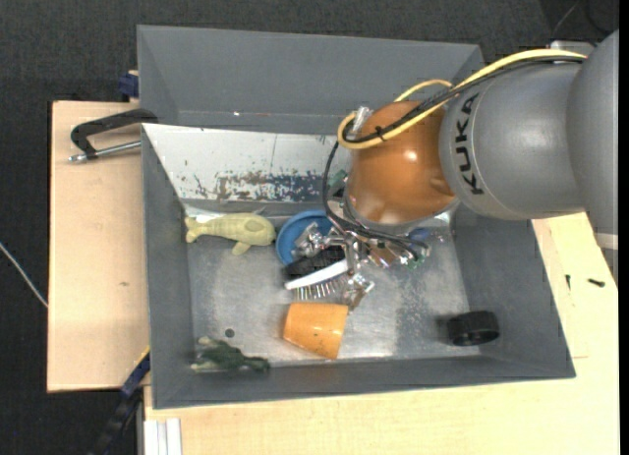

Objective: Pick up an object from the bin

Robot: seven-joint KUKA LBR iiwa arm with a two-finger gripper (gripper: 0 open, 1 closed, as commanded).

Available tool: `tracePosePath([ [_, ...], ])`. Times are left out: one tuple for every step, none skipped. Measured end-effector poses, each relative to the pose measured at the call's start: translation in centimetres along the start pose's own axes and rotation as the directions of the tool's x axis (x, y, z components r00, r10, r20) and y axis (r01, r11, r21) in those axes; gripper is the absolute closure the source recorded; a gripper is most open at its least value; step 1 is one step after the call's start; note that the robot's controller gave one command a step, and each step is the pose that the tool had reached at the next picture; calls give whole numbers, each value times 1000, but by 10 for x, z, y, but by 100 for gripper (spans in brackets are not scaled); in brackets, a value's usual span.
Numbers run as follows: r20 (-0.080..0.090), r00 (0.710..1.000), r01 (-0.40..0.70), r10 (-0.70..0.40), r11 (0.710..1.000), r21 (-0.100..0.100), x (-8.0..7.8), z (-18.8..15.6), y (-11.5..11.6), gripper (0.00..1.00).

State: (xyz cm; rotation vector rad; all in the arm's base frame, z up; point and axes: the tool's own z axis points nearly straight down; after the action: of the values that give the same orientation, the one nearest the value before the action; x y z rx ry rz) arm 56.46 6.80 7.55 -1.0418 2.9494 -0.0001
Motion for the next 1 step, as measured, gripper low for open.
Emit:
tracePosePath([
  [4, 1000, 1, -1, 1000, 0, -2, -1, 0, 100],
])
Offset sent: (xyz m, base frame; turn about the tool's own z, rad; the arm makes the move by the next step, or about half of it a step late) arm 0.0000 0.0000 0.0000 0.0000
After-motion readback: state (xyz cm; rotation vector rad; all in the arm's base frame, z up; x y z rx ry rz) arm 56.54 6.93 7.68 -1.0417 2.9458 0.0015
